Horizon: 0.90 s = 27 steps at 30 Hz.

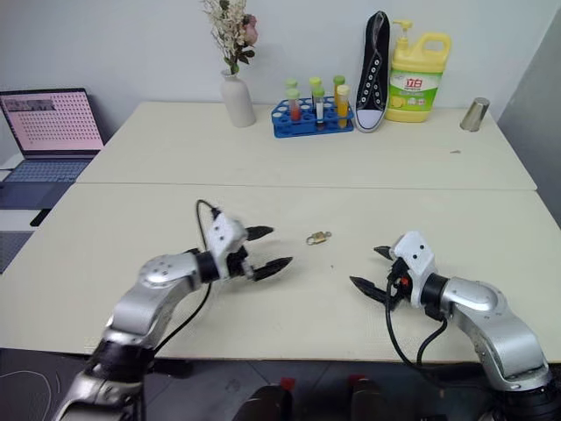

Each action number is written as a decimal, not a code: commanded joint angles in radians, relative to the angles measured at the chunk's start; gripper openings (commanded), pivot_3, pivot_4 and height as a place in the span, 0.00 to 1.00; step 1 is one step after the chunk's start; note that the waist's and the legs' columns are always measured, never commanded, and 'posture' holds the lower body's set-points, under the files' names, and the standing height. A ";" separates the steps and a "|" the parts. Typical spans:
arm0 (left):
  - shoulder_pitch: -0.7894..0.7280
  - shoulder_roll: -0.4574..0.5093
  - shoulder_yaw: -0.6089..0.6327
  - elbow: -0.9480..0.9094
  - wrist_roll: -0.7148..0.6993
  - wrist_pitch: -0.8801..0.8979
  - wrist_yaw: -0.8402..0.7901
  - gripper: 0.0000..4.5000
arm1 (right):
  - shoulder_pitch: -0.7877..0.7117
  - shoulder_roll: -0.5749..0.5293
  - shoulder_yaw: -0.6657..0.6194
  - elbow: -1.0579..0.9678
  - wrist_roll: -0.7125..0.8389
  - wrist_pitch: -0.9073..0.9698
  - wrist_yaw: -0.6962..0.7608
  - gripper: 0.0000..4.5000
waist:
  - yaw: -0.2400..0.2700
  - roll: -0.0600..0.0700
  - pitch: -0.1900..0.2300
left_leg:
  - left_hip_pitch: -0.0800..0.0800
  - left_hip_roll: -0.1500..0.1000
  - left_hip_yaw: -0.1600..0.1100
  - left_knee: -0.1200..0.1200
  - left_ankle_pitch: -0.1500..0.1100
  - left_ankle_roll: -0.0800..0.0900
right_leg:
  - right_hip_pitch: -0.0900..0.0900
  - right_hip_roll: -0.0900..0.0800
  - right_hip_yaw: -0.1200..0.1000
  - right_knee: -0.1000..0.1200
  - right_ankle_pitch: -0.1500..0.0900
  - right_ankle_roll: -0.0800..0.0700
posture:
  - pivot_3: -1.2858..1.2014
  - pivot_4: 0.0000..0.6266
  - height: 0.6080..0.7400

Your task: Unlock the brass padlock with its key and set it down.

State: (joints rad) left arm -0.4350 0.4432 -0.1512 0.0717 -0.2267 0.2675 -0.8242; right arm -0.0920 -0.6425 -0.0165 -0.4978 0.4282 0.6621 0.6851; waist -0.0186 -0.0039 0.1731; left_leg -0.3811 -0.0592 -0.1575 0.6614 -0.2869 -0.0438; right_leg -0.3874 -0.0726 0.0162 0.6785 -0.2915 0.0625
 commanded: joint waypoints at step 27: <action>-0.435 -0.219 -0.093 0.892 0.258 -0.293 -0.035 0.46 | -0.008 0.001 -0.049 -0.202 0.131 0.189 -0.124 1.00 | -0.011 -0.003 -0.001 | 0.001 0.000 -0.001 0.001 0.000 0.000 | 0.001 0.000 -0.001 0.001 0.000 0.001 | 0.52 0.24 1.00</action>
State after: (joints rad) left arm -0.8720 0.2109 -0.2301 0.9340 -0.0182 -0.0511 -0.8800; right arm -0.0902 -0.6389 -0.0391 -0.6629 0.5374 0.8544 0.5637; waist -0.0292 -0.0069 0.1725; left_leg -0.3798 -0.0595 -0.1582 0.6622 -0.2868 -0.0437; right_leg -0.3868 -0.0724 0.0152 0.6801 -0.2916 0.0631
